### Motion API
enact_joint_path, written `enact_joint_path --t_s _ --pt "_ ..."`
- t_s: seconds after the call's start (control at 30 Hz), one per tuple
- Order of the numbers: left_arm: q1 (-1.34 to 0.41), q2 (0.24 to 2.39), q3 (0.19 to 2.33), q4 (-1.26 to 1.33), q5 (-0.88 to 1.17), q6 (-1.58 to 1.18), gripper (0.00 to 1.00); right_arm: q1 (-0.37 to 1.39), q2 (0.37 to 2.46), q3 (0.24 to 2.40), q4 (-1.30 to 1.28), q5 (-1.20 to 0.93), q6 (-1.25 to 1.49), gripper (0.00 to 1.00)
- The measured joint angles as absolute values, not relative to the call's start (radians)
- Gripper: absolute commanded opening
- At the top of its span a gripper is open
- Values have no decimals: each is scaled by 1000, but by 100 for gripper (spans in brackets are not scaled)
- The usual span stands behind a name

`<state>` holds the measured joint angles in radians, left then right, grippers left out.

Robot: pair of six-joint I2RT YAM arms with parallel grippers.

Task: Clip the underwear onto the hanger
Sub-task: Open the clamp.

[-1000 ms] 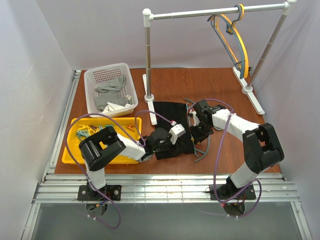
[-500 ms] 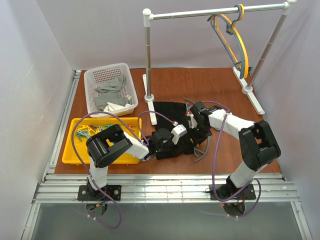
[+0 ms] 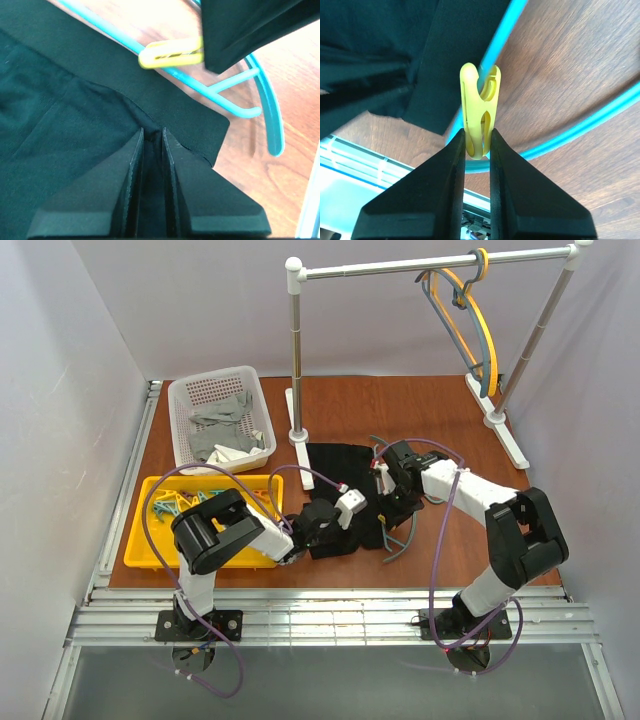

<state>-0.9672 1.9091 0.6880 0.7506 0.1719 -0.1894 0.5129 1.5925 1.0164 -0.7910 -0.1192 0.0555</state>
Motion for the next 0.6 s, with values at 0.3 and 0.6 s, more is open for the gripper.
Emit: enact_joint_path --t_s 0.3,0.6 --pt "-943 1887 634 797 165 -188 13 513 1540 1016 -790 -143 46 1" --pt "-935 1875 601 831 163 -188 13 513 1535 992 -786 -141 45 1"
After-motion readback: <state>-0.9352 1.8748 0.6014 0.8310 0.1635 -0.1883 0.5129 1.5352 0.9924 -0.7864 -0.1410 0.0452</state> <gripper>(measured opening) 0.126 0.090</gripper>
